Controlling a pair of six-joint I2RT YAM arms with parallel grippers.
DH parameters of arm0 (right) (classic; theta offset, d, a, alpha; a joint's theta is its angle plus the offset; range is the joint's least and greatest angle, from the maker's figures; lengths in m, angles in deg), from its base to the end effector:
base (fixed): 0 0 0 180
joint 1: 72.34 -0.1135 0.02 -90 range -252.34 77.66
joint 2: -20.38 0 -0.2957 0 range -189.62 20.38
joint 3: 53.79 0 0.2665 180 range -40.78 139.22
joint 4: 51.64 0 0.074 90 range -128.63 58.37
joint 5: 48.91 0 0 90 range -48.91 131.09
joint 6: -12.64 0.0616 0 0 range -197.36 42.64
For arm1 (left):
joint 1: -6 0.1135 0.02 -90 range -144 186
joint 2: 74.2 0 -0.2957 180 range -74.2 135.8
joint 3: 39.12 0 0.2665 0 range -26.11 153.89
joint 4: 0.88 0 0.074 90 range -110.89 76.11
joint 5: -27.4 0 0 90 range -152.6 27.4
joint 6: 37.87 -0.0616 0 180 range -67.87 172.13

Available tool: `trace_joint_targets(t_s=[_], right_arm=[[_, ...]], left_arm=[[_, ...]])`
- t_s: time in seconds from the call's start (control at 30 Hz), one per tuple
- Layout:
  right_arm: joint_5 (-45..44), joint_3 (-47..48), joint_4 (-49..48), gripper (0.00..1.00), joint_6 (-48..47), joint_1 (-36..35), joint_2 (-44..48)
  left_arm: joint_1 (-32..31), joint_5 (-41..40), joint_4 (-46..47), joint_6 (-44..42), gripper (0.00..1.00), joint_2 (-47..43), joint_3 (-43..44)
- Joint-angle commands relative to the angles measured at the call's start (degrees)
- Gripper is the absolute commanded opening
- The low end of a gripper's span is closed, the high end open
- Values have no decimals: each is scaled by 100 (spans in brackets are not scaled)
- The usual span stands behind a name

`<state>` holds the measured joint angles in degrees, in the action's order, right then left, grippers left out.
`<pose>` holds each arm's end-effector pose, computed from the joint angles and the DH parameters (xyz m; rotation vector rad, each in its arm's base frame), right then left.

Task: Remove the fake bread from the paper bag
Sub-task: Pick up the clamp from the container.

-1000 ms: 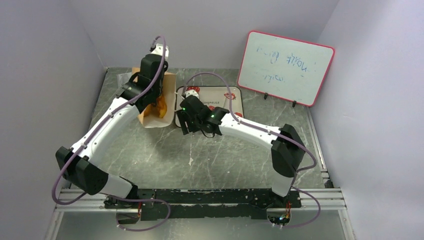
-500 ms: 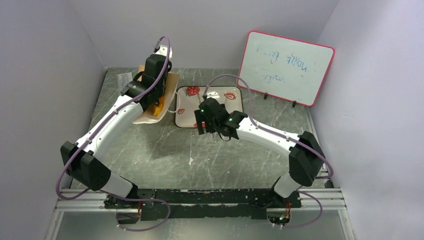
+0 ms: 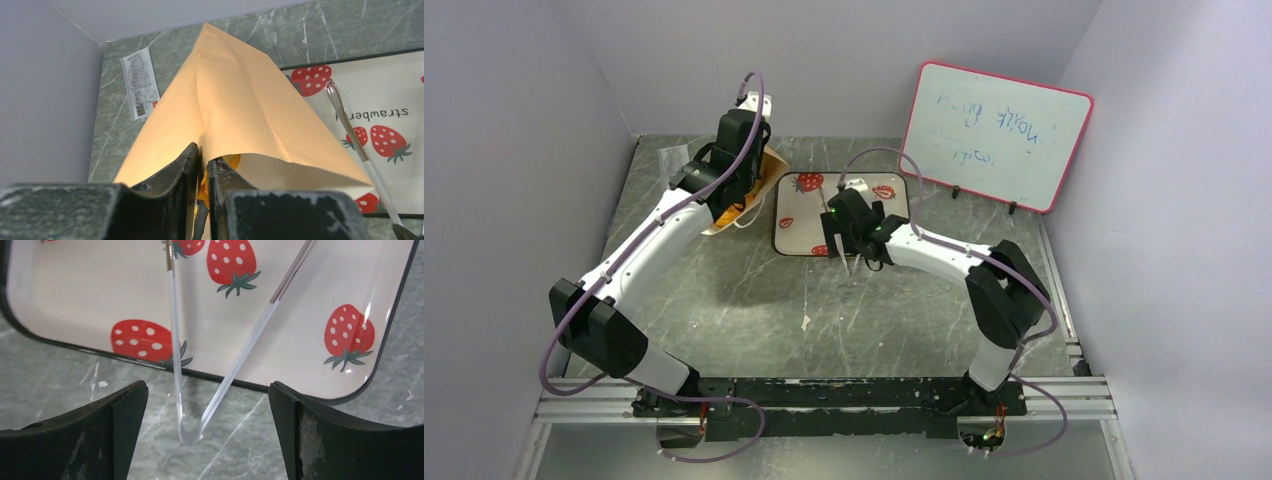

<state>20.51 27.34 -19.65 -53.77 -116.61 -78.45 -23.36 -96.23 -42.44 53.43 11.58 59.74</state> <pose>0.3047 0.2668 0.2243 -0.2694 2.3542 0.1282 0.3374 -0.1507 0.4090 0.1330 1.9841 0.2624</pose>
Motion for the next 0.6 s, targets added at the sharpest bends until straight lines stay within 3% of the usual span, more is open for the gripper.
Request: trace_joint_targets(t_s=[0.0, 0.57], right_arm=[[-175, 165, -385, 93, -186, 115, -356], [20, 380, -1074, 94, -231, 436, -1307]], left_arm=[[-25, 251, -91, 162, 7, 97, 205], [-25, 540, -505, 890, 7, 60, 195]])
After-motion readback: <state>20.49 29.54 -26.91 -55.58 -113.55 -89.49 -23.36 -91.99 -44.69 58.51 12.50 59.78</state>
